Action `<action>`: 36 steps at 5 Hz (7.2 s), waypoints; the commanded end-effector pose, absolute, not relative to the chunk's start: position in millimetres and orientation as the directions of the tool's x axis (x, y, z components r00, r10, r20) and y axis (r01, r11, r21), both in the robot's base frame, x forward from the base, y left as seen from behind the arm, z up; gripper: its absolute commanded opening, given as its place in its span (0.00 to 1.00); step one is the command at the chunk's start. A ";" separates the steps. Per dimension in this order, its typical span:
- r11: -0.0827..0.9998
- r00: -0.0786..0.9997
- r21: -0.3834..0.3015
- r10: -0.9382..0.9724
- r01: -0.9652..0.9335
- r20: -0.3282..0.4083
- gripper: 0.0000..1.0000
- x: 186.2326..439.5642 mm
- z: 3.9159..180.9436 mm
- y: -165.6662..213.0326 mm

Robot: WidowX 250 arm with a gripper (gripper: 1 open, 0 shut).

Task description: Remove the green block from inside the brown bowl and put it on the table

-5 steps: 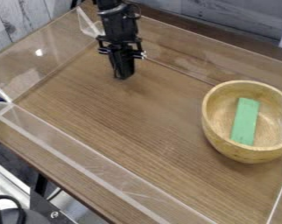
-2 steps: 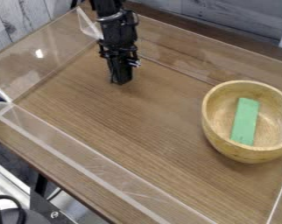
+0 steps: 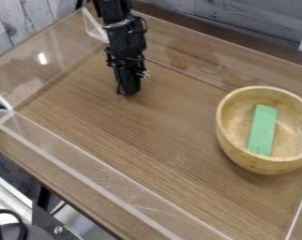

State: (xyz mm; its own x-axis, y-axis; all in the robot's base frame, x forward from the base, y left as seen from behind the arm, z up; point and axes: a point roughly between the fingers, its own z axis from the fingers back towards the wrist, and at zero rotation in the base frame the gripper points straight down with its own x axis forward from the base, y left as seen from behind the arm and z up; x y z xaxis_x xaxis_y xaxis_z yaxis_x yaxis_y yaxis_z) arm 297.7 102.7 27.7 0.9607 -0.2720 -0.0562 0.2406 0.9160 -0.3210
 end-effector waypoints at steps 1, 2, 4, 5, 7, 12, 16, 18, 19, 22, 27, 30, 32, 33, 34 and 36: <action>0.934 0.975 -0.292 -0.219 0.204 -0.021 0.00 303.3 50.2 106.6; 0.934 0.974 -0.291 -0.224 0.205 -0.034 0.00 298.6 53.1 107.6; 0.940 0.978 -0.282 -0.207 0.194 -0.015 0.00 294.3 53.1 112.2; 0.944 0.983 -0.278 -0.181 0.178 0.015 0.00 294.8 51.0 115.3; 0.933 0.985 -0.321 -0.175 0.163 -0.007 0.00 295.9 44.9 128.3; 0.889 0.976 -0.403 -0.204 0.216 0.073 0.00 292.5 28.8 123.0; 0.898 0.994 -0.429 -0.064 0.095 0.086 0.00 289.1 34.6 114.5; 0.894 0.991 -0.431 -0.087 0.124 0.105 0.00 285.1 42.7 107.7; 0.881 0.990 -0.456 -0.084 0.127 0.113 0.00 282.4 44.6 105.8; 0.902 0.988 -0.413 -0.075 0.126 0.138 0.00 278.3 58.6 94.7; 0.893 0.975 -0.390 -0.191 0.222 0.117 0.00 241.9 75.5 26.2; 0.873 0.940 -0.373 -0.340 0.313 -0.007 0.00 232.3 39.2 -18.7; 0.922 0.971 -0.310 -0.240 0.231 0.010 1.00 235.9 28.6 -20.7; 0.927 0.979 -0.320 -0.205 0.196 0.005 0.00 236.9 36.5 -19.0; 0.930 0.985 -0.329 -0.174 0.165 0.000 0.00 237.8 46.7 -17.1; 0.925 0.975 -0.332 -0.214 0.185 -0.052 0.00 226.4 41.9 -10.9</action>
